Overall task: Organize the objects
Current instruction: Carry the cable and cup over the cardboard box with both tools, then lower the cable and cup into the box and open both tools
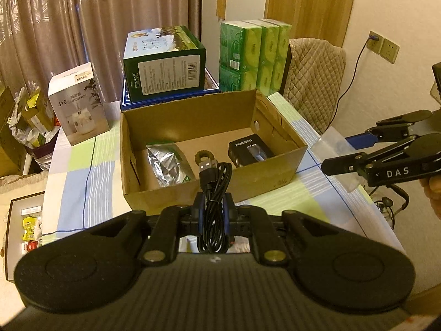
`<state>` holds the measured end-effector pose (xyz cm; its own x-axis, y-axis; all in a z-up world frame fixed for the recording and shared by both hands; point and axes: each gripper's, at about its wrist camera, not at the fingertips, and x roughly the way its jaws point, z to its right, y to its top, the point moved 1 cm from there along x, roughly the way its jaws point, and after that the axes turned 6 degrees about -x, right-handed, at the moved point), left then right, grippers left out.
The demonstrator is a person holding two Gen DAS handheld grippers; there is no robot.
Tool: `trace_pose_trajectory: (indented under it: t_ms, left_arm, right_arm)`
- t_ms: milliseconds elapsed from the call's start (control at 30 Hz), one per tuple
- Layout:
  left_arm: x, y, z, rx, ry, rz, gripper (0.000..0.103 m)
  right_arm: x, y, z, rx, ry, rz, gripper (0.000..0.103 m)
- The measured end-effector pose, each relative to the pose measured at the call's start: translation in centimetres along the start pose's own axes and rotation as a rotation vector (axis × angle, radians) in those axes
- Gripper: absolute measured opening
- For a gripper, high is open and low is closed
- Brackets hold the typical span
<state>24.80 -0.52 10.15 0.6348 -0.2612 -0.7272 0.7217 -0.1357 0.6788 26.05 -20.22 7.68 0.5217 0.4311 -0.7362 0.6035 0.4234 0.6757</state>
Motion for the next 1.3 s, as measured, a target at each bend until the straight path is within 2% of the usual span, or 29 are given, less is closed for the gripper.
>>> trace_pose_trajectory:
  t_ms: [633, 833, 1300]
  left_arm:
    - [4.9, 4.1, -0.9, -0.031, 0.015, 0.013, 0.010]
    - [7.4, 5.4, -2.1, -0.057, 0.029, 0.013, 0.010]
    - [12.8, 6.0, -5.1, -0.111, 0.036, -0.019, 0.010]
  right_arm:
    - [4.9, 3.9, 2.4, 0.009, -0.041, 0.002, 0.048]
    - [7.5, 4.9, 3.9, 0.064, -0.020, -0.008, 0.048]
    - [12.7, 5.8, 6.8, 0.134, -0.031, -0.013, 0.048]
